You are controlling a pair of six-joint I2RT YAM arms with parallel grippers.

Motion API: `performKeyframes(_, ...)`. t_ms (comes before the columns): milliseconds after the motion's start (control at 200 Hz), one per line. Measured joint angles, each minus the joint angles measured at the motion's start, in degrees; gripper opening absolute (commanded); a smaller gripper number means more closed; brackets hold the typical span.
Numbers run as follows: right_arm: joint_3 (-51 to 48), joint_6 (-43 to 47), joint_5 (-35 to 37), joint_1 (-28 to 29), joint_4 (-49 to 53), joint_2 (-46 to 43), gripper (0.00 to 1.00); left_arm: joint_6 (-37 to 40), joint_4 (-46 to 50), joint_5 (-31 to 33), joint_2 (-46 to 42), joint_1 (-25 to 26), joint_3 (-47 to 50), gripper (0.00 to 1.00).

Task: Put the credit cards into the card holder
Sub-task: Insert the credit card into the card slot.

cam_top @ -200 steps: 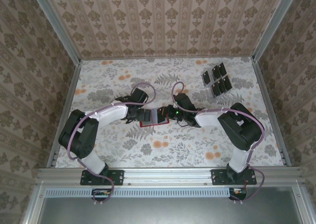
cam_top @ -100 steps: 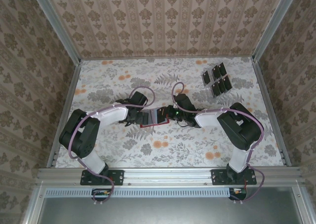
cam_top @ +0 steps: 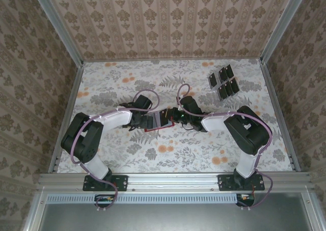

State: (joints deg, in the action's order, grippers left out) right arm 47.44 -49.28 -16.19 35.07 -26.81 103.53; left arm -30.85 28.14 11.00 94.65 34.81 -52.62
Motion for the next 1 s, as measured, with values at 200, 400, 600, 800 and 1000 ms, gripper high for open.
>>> performKeyframes(200, -0.02, 0.0, -2.54, -0.2, -4.02, 0.15, 0.0, -0.02, 0.0, -0.02, 0.0, -0.02, 0.0, 1.0)
performKeyframes(400, -0.02, 0.02, -4.44, -0.7, -7.63, 2.4, 0.0, 0.0, 0.07, 0.0, 0.0, -0.02, -0.02, 1.0)
performKeyframes(600, -0.02, -0.02, -5.86, -1.46, -9.77, 5.14, 0.0, 0.0, 0.15, 0.02, 0.02, -0.04, -0.07, 1.0)
performKeyframes(800, -0.04, -0.46, -7.06, -1.7, -12.52, 6.43, 0.0, 0.0, 0.2, 0.0, 0.02, -0.11, -0.13, 1.0)
performKeyframes(1000, -0.04, -0.92, -7.89, -1.73, -14.23, 7.23, 0.0, 0.0, 0.52, 0.02, 0.02, -0.39, -0.17, 1.0)
